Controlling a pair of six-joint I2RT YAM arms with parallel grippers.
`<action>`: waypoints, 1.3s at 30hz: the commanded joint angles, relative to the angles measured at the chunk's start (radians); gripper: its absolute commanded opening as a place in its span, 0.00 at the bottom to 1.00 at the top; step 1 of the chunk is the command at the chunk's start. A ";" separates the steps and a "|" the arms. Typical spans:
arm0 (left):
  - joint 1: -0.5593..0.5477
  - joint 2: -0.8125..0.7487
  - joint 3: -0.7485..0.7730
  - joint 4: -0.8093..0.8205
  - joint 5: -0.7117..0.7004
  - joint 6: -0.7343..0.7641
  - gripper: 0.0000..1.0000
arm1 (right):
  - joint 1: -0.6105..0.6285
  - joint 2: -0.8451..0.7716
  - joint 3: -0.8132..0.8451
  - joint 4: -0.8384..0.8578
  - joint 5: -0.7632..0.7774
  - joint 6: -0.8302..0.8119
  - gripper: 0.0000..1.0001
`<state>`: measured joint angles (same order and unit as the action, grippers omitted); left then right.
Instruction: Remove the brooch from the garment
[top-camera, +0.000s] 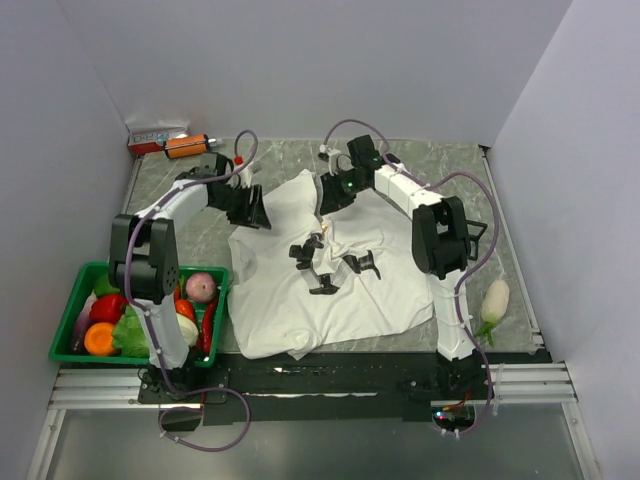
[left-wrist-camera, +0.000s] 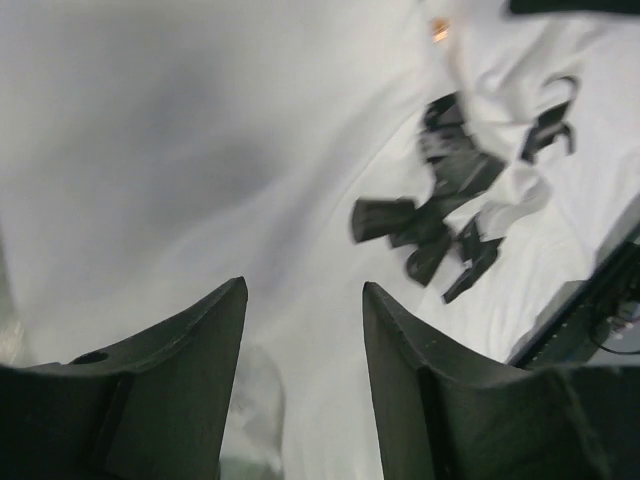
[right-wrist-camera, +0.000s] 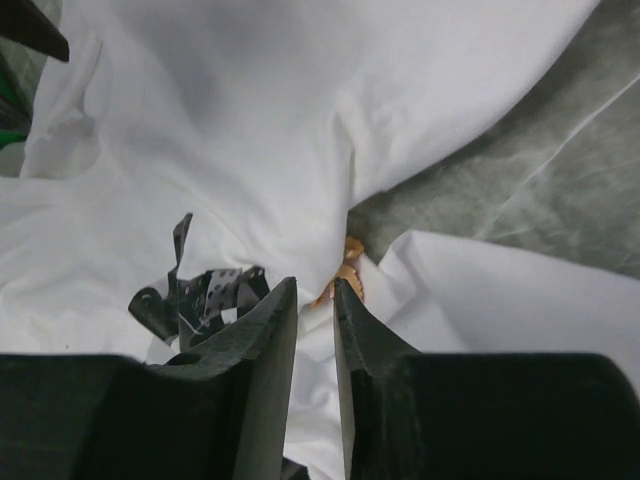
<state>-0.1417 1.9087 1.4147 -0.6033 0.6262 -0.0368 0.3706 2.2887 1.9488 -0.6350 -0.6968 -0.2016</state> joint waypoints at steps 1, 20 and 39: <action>-0.021 0.090 0.095 -0.012 0.179 -0.002 0.55 | 0.010 0.000 -0.001 -0.031 -0.006 -0.008 0.32; -0.021 0.159 0.178 -0.030 0.242 -0.015 0.55 | 0.025 0.114 0.078 -0.117 0.083 -0.078 0.38; -0.021 0.162 0.162 -0.024 0.239 -0.026 0.56 | 0.065 0.167 0.141 -0.186 0.152 -0.125 0.15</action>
<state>-0.1616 2.0731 1.5585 -0.6361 0.8413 -0.0639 0.4187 2.4279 2.0613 -0.7933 -0.5667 -0.3088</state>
